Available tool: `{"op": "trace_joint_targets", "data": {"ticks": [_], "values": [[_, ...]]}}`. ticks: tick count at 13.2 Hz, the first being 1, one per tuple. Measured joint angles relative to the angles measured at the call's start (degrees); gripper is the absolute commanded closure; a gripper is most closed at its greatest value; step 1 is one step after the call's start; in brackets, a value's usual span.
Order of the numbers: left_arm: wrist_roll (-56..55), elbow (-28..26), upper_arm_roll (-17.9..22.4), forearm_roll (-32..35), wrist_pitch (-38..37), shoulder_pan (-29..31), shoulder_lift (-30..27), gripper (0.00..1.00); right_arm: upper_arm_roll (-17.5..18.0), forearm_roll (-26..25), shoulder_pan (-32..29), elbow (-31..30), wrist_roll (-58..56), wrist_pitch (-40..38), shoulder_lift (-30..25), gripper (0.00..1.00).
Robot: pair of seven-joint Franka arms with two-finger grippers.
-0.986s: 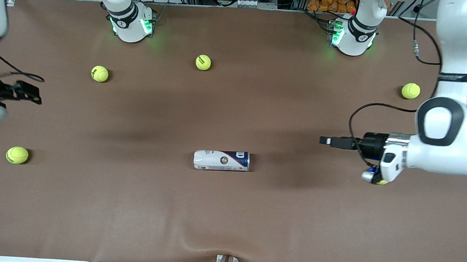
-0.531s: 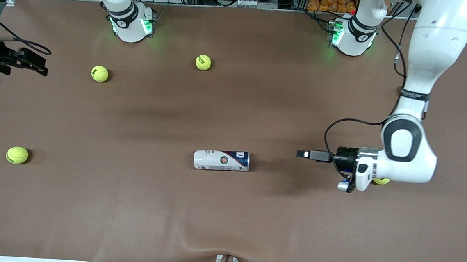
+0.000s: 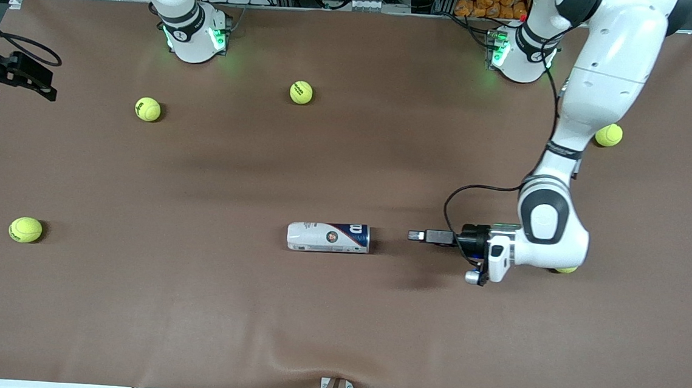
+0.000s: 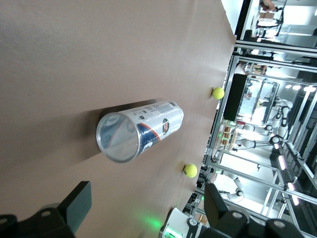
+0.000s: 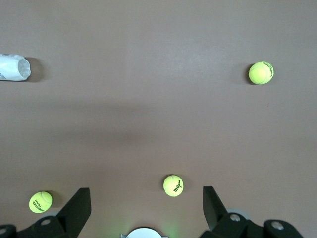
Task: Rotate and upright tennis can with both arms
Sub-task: 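Move the left gripper to the open rim end of the can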
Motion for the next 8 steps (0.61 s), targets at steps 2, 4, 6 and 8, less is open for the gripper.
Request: {"op": "trace_joint_targets", "data": {"ticks": [2,4,6,8], "values": [[2.66,0.01,-0.01,-3.73,2.18,-1.49,1.99,0.0,-2.93,4.17,0.0,0.29,1.38,-0.35,-0.04,0.0],[3.96,0.04,-0.01,-6.16,3.1,-2.5,3.09,0.0,-5.03,5.49,-0.03,0.36,4.84,-0.43,-0.04,0.0],[4.89,0.06,-0.01,-8.16,3.88,-3.13,3.74,0.0,-5.1,5.72,0.07,0.48,8.98,-0.44,-0.04,0.0],[5.36,0.07,-0.01,-9.55,4.33,-3.64,4.31,0.0,-4.86,5.18,0.2,0.65,8.59,-0.43,-0.04,0.0]]}}
